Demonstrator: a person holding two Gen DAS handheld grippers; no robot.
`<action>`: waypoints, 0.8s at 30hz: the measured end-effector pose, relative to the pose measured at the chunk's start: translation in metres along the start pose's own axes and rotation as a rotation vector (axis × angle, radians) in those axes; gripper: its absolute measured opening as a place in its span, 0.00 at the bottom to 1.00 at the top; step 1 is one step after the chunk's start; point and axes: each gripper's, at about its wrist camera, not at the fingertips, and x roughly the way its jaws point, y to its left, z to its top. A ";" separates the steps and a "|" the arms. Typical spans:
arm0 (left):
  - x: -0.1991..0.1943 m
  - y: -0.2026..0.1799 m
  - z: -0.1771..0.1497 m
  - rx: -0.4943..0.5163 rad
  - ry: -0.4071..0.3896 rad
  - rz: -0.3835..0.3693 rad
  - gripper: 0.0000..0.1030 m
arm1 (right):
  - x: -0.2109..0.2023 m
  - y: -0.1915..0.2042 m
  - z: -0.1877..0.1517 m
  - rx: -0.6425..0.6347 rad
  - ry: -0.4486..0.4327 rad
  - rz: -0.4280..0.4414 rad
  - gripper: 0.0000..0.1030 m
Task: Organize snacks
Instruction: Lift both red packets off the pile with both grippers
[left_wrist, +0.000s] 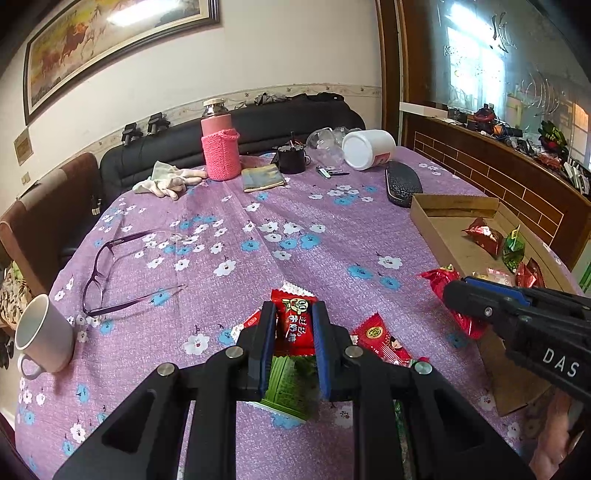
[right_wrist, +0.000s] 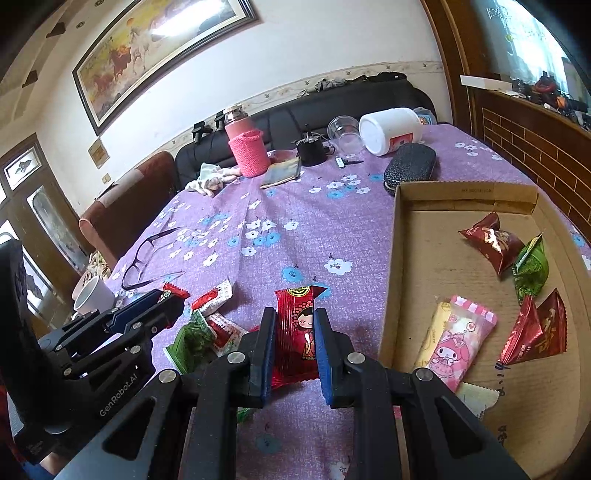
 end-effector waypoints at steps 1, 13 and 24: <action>0.000 0.000 0.000 0.002 0.000 -0.002 0.18 | 0.000 0.000 0.000 0.002 -0.001 -0.004 0.21; -0.002 -0.005 -0.001 0.002 0.008 -0.031 0.18 | 0.003 -0.009 -0.001 0.018 -0.021 -0.052 0.20; 0.002 -0.007 -0.001 -0.002 0.021 -0.042 0.18 | 0.000 -0.010 0.000 0.017 -0.018 -0.029 0.21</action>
